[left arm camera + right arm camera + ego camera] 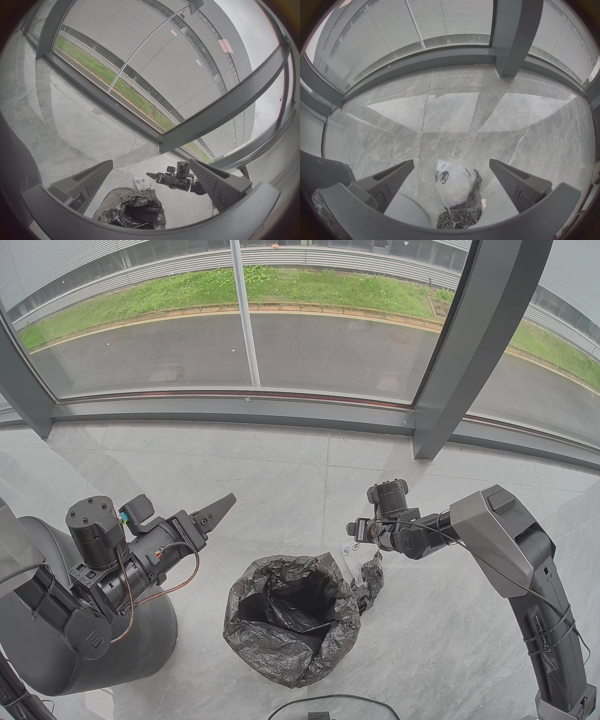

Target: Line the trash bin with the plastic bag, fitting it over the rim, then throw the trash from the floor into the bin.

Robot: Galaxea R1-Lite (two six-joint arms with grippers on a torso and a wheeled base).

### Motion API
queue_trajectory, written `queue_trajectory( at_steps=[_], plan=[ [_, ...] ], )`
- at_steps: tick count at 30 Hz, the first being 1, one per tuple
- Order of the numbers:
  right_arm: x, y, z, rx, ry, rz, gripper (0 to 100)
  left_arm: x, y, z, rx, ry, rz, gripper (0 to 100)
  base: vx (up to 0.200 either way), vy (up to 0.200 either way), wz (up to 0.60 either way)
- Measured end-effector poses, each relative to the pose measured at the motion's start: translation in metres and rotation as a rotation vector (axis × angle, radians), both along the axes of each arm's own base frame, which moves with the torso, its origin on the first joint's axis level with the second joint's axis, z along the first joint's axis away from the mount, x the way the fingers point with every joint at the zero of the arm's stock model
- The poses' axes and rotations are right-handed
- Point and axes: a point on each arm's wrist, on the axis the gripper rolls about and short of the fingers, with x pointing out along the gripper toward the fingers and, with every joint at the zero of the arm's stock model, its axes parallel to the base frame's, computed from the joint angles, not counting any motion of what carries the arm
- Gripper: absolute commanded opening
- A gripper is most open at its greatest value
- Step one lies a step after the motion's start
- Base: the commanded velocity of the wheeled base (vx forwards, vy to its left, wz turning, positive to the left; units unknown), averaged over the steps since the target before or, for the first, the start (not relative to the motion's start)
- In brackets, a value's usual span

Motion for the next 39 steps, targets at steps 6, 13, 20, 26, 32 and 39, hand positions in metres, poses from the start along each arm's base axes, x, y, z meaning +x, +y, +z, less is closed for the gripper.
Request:
queue_trajectory(
  at_steps=[6,13,20,26,32,39],
  plan=[
    [0.006,-0.001,0.009,-0.016,-0.005,0.021,100,0.001,-0.001,-0.002,-0.008,-0.021,-0.001,100,0.000,0.000,0.00],
    [0.008,0.000,0.012,-0.026,-0.004,0.084,100,0.003,-0.001,-0.006,-0.005,-0.009,-0.001,100,0.000,0.000,0.00],
    [0.009,-0.001,0.001,-0.029,0.022,0.089,100,0.003,-0.001,-0.007,-0.003,-0.005,-0.001,100,0.000,0.000,0.00],
    [0.012,-0.002,-0.004,-0.029,0.028,0.084,100,0.003,-0.001,-0.007,-0.004,-0.006,-0.001,100,0.000,0.000,0.00],
    [0.011,-0.002,-0.011,-0.042,0.065,0.084,100,0.003,-0.001,-0.007,-0.004,-0.006,-0.001,100,0.000,0.000,0.00],
    [0.010,-0.003,-0.018,-0.053,0.095,0.085,100,0.004,-0.002,-0.008,-0.003,-0.003,-0.001,100,0.000,0.000,0.00]
  ],
)
